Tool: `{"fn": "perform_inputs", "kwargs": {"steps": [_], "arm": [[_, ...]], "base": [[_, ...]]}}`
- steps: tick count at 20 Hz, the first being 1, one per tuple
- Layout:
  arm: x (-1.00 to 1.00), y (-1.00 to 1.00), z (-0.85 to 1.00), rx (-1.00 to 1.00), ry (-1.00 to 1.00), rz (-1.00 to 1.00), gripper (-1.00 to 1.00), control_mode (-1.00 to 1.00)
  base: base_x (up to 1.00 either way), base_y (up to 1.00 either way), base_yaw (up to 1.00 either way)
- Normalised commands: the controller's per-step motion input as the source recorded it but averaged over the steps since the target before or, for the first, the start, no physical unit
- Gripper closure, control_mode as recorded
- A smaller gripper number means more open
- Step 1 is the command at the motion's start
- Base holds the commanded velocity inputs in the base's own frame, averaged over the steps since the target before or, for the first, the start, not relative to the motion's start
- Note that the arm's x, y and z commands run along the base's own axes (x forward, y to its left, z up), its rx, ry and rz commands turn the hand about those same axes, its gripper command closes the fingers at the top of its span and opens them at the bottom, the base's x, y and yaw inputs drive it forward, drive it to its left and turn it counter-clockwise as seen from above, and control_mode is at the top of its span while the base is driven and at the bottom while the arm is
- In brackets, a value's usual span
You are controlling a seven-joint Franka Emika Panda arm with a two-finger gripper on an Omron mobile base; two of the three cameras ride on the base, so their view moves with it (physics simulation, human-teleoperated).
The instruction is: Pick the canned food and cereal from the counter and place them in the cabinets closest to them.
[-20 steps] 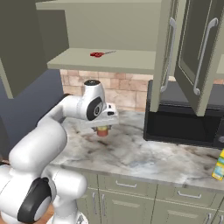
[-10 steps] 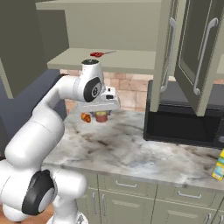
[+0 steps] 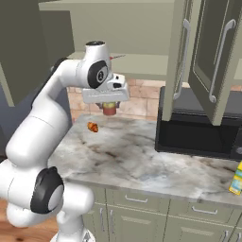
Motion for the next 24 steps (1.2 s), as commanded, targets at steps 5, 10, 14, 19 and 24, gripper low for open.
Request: {"fn": "perform_inputs", "kwargs": {"steps": [5,10,14,19,24], "arm": [[0.08,0.00,0.67,0.00,-0.03,-0.07,1.00,-1.00],[0.11,0.00,0.64,0.01,-0.01,-0.07,1.00,-1.00],[0.17,0.00,0.50,0.00,-0.02,-0.06,1.00,-1.00],[0.18,0.00,0.48,0.00,-0.04,-0.06,1.00,-1.00],[0.04,0.00,0.22,0.00,-0.06,-0.02,1.00,-1.00]], "base": [[0.00,0.00,0.00],[0.00,0.00,0.00],[0.00,0.00,0.00],[0.00,0.00,0.00],[0.00,0.00,0.00]]}}
